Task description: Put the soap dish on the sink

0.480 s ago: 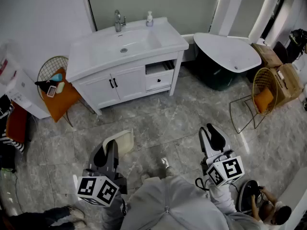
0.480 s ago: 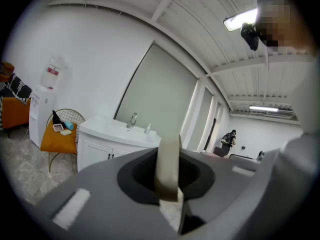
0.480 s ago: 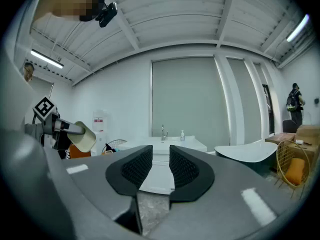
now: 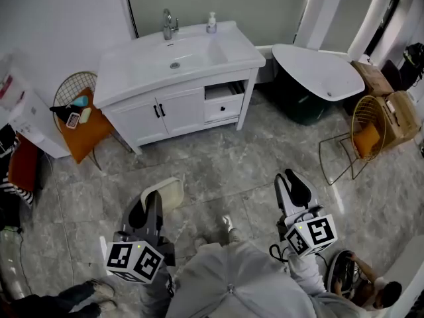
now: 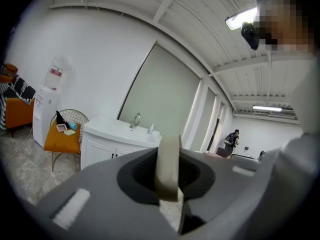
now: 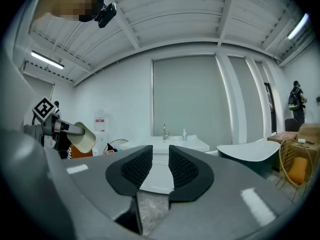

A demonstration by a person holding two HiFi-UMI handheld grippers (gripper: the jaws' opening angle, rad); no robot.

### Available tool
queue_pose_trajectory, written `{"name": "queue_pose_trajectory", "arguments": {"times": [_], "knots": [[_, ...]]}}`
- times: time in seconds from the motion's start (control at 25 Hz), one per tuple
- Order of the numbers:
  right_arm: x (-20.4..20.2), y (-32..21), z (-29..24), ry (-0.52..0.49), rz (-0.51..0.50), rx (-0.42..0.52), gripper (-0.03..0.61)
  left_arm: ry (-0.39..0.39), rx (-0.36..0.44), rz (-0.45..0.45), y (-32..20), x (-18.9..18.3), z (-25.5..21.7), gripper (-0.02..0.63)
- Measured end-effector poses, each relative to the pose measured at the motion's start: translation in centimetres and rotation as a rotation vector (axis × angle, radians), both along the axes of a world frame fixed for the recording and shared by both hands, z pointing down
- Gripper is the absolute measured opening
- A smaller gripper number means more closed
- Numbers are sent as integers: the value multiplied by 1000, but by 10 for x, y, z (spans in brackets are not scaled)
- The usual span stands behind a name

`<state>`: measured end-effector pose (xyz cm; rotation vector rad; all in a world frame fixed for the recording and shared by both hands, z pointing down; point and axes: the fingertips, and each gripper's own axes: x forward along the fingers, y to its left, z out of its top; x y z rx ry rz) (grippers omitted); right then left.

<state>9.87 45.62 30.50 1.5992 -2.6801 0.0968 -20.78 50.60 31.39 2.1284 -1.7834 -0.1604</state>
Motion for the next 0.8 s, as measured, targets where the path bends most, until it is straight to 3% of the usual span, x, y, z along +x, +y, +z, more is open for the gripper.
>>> {"name": "queue_pose_trajectory", "arguments": {"times": [0.32,0.8], "knots": [[-12,-8,1,-40,-17,-2,86,-7,16,5,-7,-4,1,95],[-67,-31,-11,-82,-25,50,86,-40,67,60,-41,-31,-8,95]]}}
